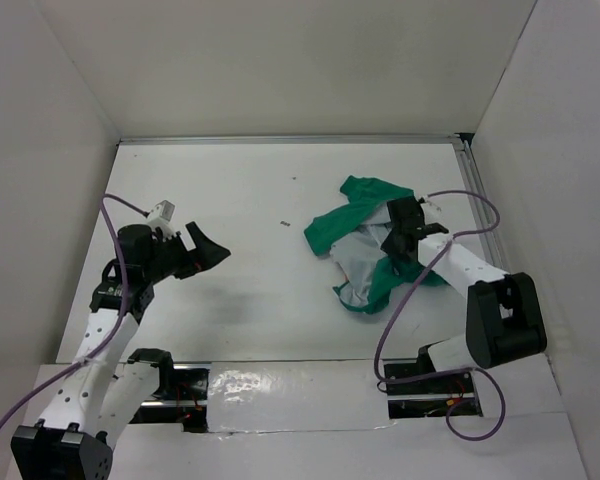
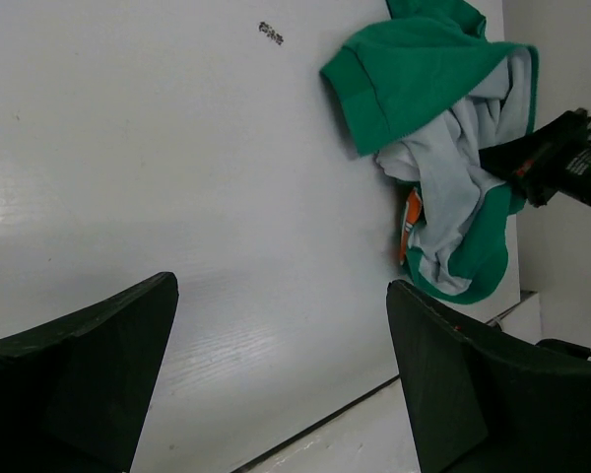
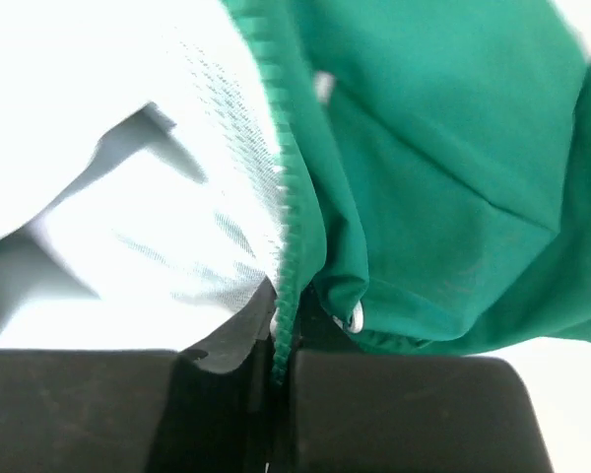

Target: Zip up the jacket

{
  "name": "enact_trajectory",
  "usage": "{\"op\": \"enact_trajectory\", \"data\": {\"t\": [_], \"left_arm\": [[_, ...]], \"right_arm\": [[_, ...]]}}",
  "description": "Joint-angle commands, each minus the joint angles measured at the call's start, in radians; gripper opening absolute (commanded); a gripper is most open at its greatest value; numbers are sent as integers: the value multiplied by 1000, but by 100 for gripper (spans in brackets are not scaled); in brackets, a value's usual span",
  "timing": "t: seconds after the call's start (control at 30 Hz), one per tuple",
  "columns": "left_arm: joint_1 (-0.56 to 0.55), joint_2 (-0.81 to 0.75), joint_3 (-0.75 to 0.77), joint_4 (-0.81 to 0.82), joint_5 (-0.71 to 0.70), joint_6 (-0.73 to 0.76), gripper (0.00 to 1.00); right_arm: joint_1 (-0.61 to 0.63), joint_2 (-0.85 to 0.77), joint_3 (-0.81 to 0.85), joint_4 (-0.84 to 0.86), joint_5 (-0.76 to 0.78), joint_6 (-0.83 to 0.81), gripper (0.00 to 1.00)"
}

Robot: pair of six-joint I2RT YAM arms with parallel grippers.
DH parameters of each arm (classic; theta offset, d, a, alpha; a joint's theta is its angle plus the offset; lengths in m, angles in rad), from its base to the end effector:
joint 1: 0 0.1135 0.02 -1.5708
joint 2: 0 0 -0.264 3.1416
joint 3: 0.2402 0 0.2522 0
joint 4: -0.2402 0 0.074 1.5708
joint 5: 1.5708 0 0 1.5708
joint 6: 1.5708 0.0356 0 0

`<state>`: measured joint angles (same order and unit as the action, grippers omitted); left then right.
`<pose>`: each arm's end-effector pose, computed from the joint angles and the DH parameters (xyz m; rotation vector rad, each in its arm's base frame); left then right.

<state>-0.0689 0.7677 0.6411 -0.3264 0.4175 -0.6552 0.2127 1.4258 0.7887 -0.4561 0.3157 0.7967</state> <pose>0.1750 -0.0265 0.2788 -0.3366 2.0671 -0.8712 0.2604 0.0449 0.1815 0.8368 2.4372 -0.0557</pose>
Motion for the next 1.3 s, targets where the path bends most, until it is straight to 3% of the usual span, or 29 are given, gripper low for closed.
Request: {"op": "enact_trajectory", "data": {"t": [0.0,0.4,0.6,0.7,0.73,0.83,0.93,1.0,1.03,1.07,1.27], "left_arm": [[-6,-27,12,1,-31,5,99],[-6,-136,49,-17,-49,-49,99],[-8,-174,65,-40,-54,-81,99],[-6,-185,60,-52,-74,-103,99],[-6,-185,58,-59,-83,-107,99],[-8,-173,55,-76,-112,-124,99],[-6,-143,61,-80,-125,-130,99],[-6,-105,71,-91,-132,-124,99],[-8,-90,80,-95,-128,-123,99],[-8,-59,83,-95,-125,-118,99],[-11,76,75,-42,-45,-71,99]], "right_arm": [[69,-126,172,201,-63,-132,0],[537,-211,737,165,-181,-654,0],[550,-192,879,128,-153,-666,0],[446,-151,922,60,-144,-602,1],[418,-128,929,30,-150,-593,15],[326,-26,870,-64,-168,-548,34],[254,71,776,-46,-234,-498,52],[226,130,761,-53,-219,-470,56],[209,143,741,-55,-204,-465,76],[208,153,735,-62,-182,-461,88],[202,-20,470,-9,-24,-343,92]]}}
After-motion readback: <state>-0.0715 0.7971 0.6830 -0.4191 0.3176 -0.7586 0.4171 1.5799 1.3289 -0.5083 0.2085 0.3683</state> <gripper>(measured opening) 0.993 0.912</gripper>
